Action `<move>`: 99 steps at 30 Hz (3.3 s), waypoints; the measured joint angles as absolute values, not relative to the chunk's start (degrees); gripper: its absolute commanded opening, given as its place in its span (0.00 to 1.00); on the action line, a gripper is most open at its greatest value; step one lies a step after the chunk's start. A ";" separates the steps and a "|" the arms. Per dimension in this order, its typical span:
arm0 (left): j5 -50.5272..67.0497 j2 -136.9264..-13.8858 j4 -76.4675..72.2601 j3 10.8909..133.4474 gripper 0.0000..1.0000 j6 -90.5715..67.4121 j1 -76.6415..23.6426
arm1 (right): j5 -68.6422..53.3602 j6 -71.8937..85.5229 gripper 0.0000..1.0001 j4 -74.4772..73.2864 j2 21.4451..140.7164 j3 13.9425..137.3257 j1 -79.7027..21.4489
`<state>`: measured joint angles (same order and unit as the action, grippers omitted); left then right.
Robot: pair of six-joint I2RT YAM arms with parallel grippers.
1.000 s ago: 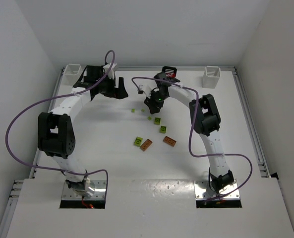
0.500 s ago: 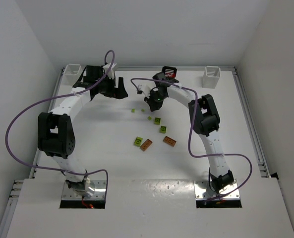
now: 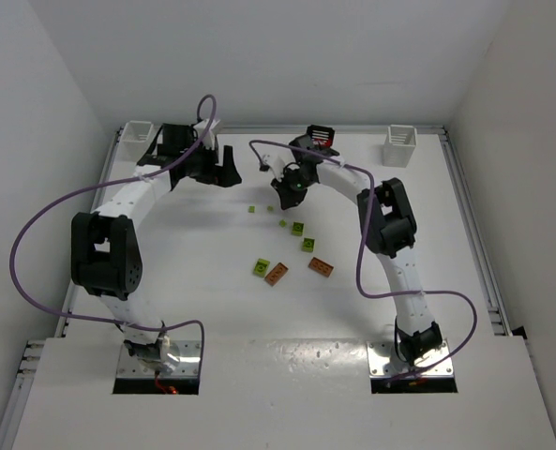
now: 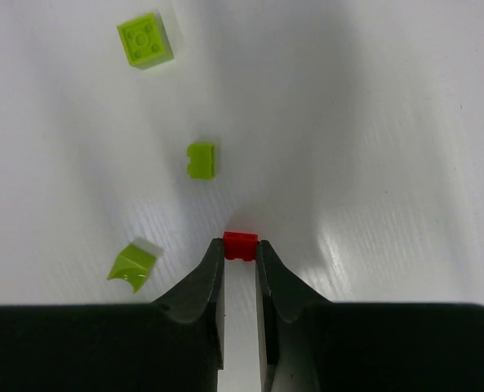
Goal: Sort the legos into containers by color
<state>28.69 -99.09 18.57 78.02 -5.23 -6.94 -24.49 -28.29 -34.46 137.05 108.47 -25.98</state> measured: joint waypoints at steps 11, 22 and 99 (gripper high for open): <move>29.15 -99.09 18.57 78.02 0.99 -5.23 -6.63 | -25.76 -11.60 0.00 -27.22 132.66 112.38 -21.65; 29.61 -99.11 18.55 78.02 0.99 -5.23 -6.07 | -17.56 -2.20 0.00 -18.83 132.68 122.30 -15.94; 29.12 -94.06 17.30 68.64 0.99 -6.98 -4.12 | -10.74 -20.47 0.70 -25.41 102.76 56.86 -31.92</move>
